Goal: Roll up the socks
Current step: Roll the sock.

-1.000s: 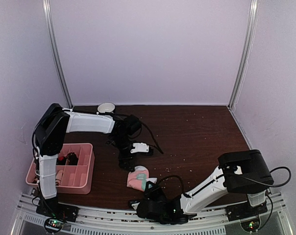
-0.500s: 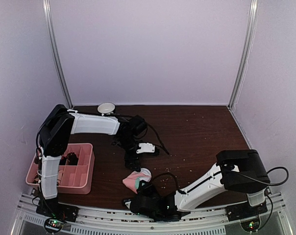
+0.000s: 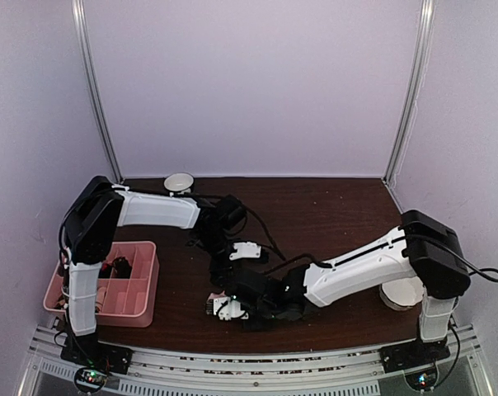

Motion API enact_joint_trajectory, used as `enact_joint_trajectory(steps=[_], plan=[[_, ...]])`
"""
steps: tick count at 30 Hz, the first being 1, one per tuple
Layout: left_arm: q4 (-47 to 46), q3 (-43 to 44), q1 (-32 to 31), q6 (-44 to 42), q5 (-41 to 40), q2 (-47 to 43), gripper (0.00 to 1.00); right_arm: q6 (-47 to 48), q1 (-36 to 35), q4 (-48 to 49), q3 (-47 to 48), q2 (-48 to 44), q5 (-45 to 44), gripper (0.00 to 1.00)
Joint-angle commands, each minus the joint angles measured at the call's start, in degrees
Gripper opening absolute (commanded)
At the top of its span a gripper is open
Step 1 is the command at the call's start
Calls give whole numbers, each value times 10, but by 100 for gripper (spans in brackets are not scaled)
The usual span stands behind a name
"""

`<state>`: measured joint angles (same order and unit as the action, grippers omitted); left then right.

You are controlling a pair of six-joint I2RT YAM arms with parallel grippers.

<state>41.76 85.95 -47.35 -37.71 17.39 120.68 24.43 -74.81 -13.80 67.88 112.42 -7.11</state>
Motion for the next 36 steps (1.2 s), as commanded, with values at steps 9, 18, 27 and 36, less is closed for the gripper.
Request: enact_joint_trajectory(steps=[9, 18, 27, 36], plan=[[-73, -66, 65, 59, -17, -132, 98, -187, 87, -77, -78, 64, 366, 0], [-100, -67, 165, 164, -39, -182, 98, -301, 95, 42, -155, 78, 380, 0], [21, -160, 139, -112, 167, -280, 98, -357, 134, 55, -188, 104, 378, 0], [-6, -258, 23, -160, 140, -308, 98, -391, 161, 84, -209, 119, 380, 0]])
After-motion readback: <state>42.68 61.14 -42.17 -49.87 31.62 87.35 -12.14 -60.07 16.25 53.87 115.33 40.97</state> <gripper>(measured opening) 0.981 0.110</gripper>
